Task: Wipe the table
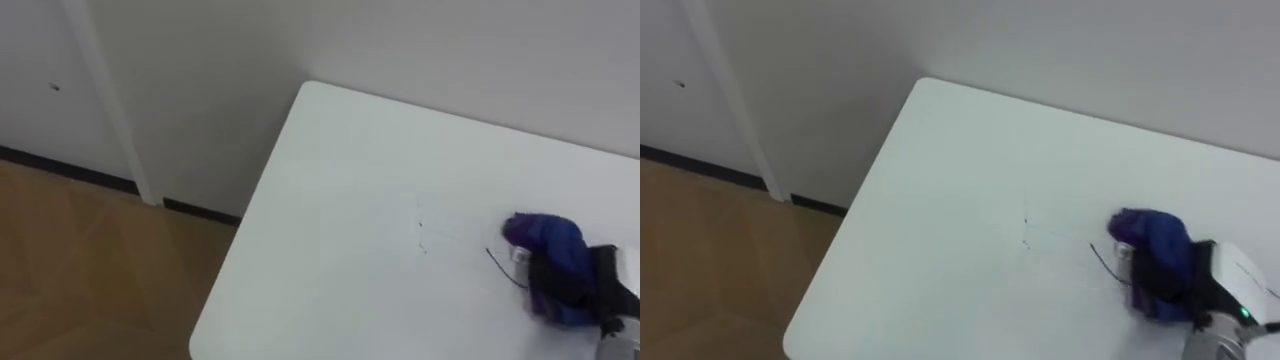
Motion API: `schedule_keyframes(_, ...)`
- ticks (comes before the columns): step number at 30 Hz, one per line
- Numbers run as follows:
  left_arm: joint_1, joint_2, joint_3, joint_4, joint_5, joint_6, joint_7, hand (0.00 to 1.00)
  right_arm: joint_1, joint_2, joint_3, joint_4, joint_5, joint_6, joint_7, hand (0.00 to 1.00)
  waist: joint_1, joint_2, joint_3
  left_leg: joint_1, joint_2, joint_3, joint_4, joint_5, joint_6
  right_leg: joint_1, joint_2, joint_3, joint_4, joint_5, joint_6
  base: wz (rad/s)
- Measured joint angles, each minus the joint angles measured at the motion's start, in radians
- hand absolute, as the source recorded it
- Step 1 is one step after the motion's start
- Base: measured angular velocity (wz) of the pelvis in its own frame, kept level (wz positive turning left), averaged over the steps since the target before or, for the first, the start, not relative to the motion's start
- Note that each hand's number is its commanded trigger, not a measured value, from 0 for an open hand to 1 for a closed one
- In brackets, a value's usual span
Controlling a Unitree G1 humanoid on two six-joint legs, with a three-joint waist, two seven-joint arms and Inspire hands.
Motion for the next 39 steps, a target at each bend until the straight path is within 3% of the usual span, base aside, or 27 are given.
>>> schedule_keyframes(7, -0.065, -0.001, -0.004, -0.005, -0.001, -0.003, -0.001, 0.0, 0.019, -0.001, -0.023, -0.002, 0.006, 0.005, -0.015, 1.0, -0.02, 0.004, -0.0012, 0.015, 0.002, 0.009, -0.009, -0.002, 0.003, -0.001, 0.001, 0.004, 0.023, -0.006, -0.004, -0.03)
schedule_keyframes(11, -0.078, -0.002, -0.045, -0.006, -0.018, -0.005, 0.002, 0.0, 0.023, 0.006, 0.031, -0.075, -0.004, 0.062, -0.005, 1.0, -0.007, 0.009, -0.0009, 0.018, 0.002, 0.017, -0.009, -0.003, 0.006, -0.003, 0.009, 0.011, 0.024, -0.005, -0.009, -0.11)
schedule_keyframes(14, -0.091, -0.012, -0.087, 0.0, -0.027, -0.005, 0.004, 0.0, 0.016, 0.011, 0.125, -0.178, -0.043, 0.136, 0.019, 1.0, 0.042, 0.018, 0.0041, 0.017, 0.006, 0.031, -0.011, -0.003, 0.006, -0.025, 0.017, 0.036, 0.037, 0.0, -0.017, -0.37)
schedule_keyframes(16, -0.11, -0.015, -0.105, 0.024, -0.035, -0.005, 0.008, 0.0, 0.007, 0.038, 0.248, -0.318, -0.121, 0.191, 0.062, 1.0, 0.084, 0.021, 0.0089, 0.014, 0.009, 0.035, -0.01, -0.003, 0.005, -0.038, 0.024, 0.054, 0.04, 0.005, -0.025, -0.34)
schedule_keyframes(17, -0.112, -0.017, -0.114, 0.026, -0.04, -0.004, 0.015, 0.0, -0.004, 0.048, 0.288, -0.351, -0.134, 0.201, 0.077, 1.0, 0.096, 0.022, 0.0089, 0.013, 0.01, 0.035, -0.01, -0.003, 0.005, -0.042, 0.027, 0.06, 0.041, 0.006, -0.027, -0.26)
schedule_keyframes(19, -0.124, -0.022, -0.154, 0.03, -0.045, -0.004, 0.022, 0.0, -0.094, 0.079, 0.464, -0.417, -0.181, 0.216, 0.139, 1.0, 0.141, 0.026, 0.0184, 0.009, 0.015, 0.034, -0.011, -0.003, 0.005, -0.05, 0.036, 0.075, 0.036, 0.012, -0.033, -0.17)
schedule_keyframes(22, -0.138, -0.033, -0.158, 0.038, -0.043, 0.001, 0.019, 0.0, -0.158, 0.11, 0.552, -0.453, -0.244, 0.211, 0.207, 1.0, 0.182, 0.029, 0.0232, 0.004, 0.015, 0.012, -0.014, -0.002, 0.003, -0.048, 0.037, 0.064, 0.033, 0.01, -0.034, 0.25)
schedule_keyframes(26, -0.091, -0.029, -0.159, 0.031, -0.024, 0.04, 0.019, 0.0, -0.179, 0.109, 0.575, -0.492, -0.273, 0.196, 0.244, 1.0, 0.208, 0.028, 0.0185, -0.026, 0.011, -0.023, -0.004, 0.0, 0.0, -0.059, 0.024, 0.023, 0.03, 0.003, -0.03, 0.33)
schedule_keyframes(28, -0.047, -0.029, -0.155, 0.018, -0.025, 0.066, 0.018, 0.0, -0.142, 0.1, 0.563, -0.498, -0.247, 0.18, 0.221, 1.0, 0.19, 0.032, 0.02, -0.025, 0.008, -0.041, 0.0, 0.0, 0.0, -0.038, 0.018, 0.004, 0.01, 0.004, -0.028, 0.27)
schedule_keyframes(32, -0.041, -0.029, -0.124, 0.014, -0.024, 0.067, 0.018, 0.0, -0.086, 0.101, 0.516, -0.461, -0.188, 0.129, 0.19, 1.0, 0.143, 0.027, 0.015, -0.017, 0.001, -0.045, 0.003, 0.0, 0.0, -0.018, 0.011, 0.002, -0.001, -0.003, -0.014, 0.27)
schedule_keyframes(35, -0.042, -0.028, -0.094, -0.006, 0.001, 0.064, 0.018, 0.0, -0.023, 0.102, 0.411, -0.404, -0.17, 0.082, 0.12, 1.0, 0.101, 0.031, 0.0124, -0.002, -0.002, -0.04, 0.003, 0.0, 0.0, 0.004, 0.0, 0.002, -0.001, -0.008, -0.004, 0.1)
schedule_keyframes(37, -0.044, -0.022, -0.042, -0.025, 0.015, 0.061, 0.022, 0.0, 0.046, 0.102, 0.315, -0.332, -0.09, 0.044, 0.04, 1.0, 0.075, 0.022, -0.0017, 0.003, -0.006, -0.033, 0.003, 0.0, 0.0, 0.01, -0.004, 0.011, -0.001, -0.013, 0.003, 0.02)
schedule_keyframes(39, -0.046, -0.022, -0.022, -0.036, 0.019, 0.06, 0.024, 0.0, 0.075, 0.1, 0.237, -0.278, -0.036, 0.033, 0.003, 1.0, 0.048, 0.02, -0.0025, 0.011, -0.008, -0.022, 0.002, -0.001, 0.001, 0.026, -0.008, 0.007, 0.001, -0.014, 0.006, 0.09)
